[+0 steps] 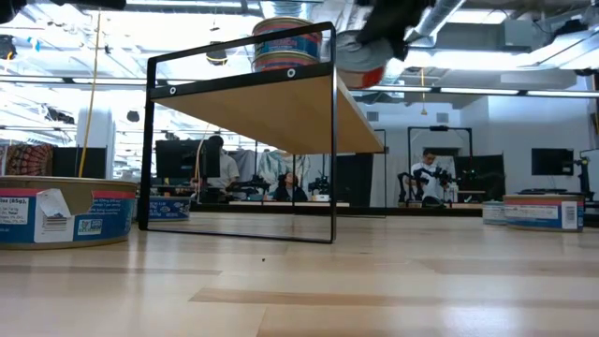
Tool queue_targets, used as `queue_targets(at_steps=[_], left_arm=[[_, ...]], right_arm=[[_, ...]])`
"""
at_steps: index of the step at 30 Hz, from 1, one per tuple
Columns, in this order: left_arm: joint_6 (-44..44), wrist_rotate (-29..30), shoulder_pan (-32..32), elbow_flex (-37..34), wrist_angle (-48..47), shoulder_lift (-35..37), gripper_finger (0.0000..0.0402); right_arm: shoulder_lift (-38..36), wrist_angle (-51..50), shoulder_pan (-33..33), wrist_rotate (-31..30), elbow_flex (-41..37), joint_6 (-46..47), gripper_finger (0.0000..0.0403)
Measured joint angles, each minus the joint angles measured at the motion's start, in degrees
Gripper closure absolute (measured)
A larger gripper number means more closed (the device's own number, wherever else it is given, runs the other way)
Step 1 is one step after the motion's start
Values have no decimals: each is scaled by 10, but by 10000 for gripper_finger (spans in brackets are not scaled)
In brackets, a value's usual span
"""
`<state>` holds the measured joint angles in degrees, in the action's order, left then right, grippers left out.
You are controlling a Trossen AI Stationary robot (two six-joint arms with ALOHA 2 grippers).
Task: Stack canned seafood by type on shelf
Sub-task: Put the red tuna can on the shelf, then stack the yellow blue tuna can on top of the red tuna can on the shelf
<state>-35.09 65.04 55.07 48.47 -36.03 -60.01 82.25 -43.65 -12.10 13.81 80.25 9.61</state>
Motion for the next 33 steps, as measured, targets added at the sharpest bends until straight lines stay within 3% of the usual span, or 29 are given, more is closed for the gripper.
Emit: queue_targets(at_steps=[3,9,15,22,24,29,33], left_arm=[[-1,-7,0,0,1,0,104],[12,-32,0,0,0,0,104],[39,-32,0,0,0,21,104],[54,-32,7,0,1,60,104],[64,-32,11,0,8,65,104],[55,-41,28,0,10,62,104],[51,-47,35,0,10,56,104]], right_arm=[[26,17,-39,57,0,8,232],[83,28,-99,115,0,54,223],[114,74,-120,119,1,56,184],[104,-13,-152,117,72,14,133],[82,-40,-155,86,77,4,130],[13,-169,-123,-64,28,-19,129],[-26,-215,-100,-77,-73,7,129]])
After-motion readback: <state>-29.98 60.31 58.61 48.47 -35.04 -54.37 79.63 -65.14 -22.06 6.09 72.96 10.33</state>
